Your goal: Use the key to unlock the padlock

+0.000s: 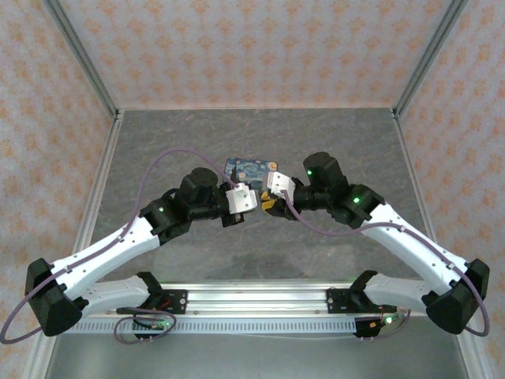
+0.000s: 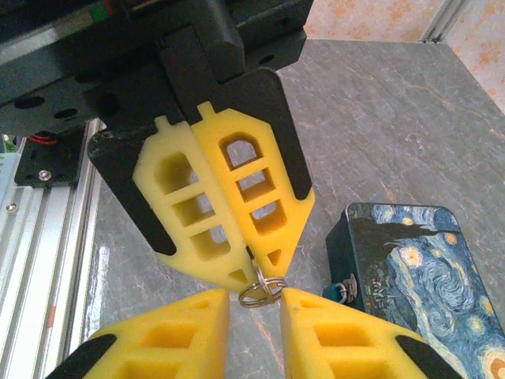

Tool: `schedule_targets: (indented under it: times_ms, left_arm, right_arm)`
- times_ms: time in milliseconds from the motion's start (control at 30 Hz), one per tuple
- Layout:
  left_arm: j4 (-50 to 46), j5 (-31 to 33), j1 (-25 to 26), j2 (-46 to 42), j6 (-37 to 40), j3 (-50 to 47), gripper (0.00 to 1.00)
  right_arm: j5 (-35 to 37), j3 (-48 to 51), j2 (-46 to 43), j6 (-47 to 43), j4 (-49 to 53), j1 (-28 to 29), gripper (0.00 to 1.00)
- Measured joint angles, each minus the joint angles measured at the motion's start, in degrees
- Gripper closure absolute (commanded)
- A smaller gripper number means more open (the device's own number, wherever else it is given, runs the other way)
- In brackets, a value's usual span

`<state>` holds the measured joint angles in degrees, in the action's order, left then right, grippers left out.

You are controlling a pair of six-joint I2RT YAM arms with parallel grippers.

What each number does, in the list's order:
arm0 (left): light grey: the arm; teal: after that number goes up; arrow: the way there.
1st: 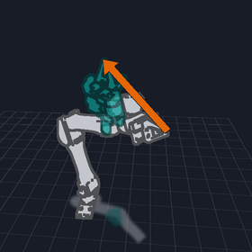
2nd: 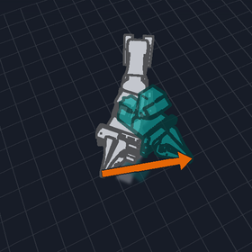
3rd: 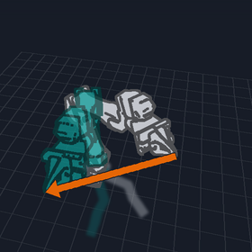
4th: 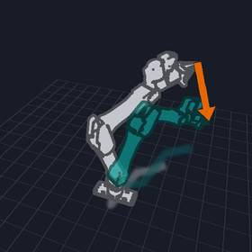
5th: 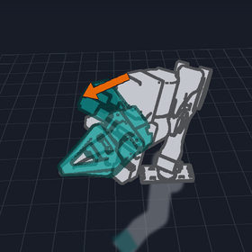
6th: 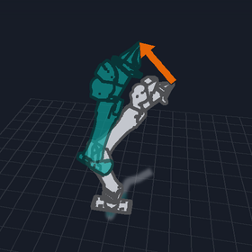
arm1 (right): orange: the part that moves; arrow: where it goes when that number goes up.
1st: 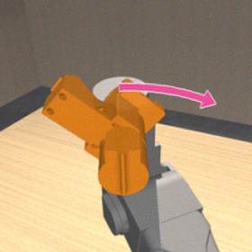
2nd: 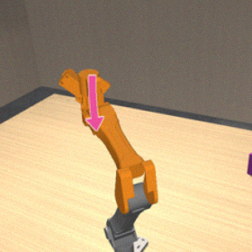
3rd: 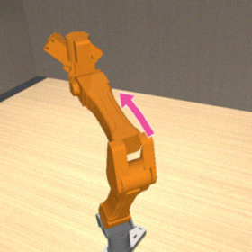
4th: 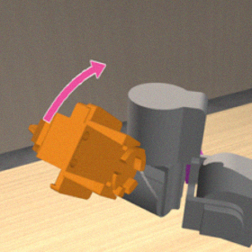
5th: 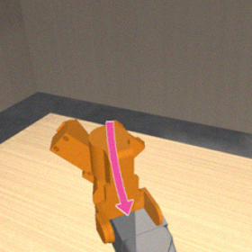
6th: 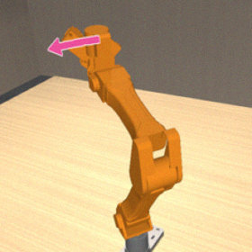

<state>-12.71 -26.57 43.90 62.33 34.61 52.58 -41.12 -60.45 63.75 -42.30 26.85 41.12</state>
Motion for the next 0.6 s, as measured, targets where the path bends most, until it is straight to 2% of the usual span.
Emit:
schedule_targets:
  times_ms: [133, 333, 400, 600]
  left_arm:
    - [0.0, 0.0, 0.0, 0.0, 0.0, 0.0, 1.0]
    - [-0.3, 0.0, 0.1, 0.0, 0.2, 0.0, 1.0]
    - [-0.5, 0.0, 0.3, 0.0, 0.3, 0.0, 1.0]
    - [-0.8, 0.0, 0.3, 0.0, 0.4, 0.1, 0.98]
  right_arm:
    - [-0.3, -0.2, 0.6, 0.0, -0.1, 0.0, 0.82]
    - [-0.3, -0.3, 0.6, 0.0, -0.4, 0.0, 0.92]
    - [-0.2, -0.3, 0.6, -0.1, -0.4, 0.0, 1.0]
    - [0.0, -0.3, 0.6, -0.2, -0.3, 0.0, 1.0]
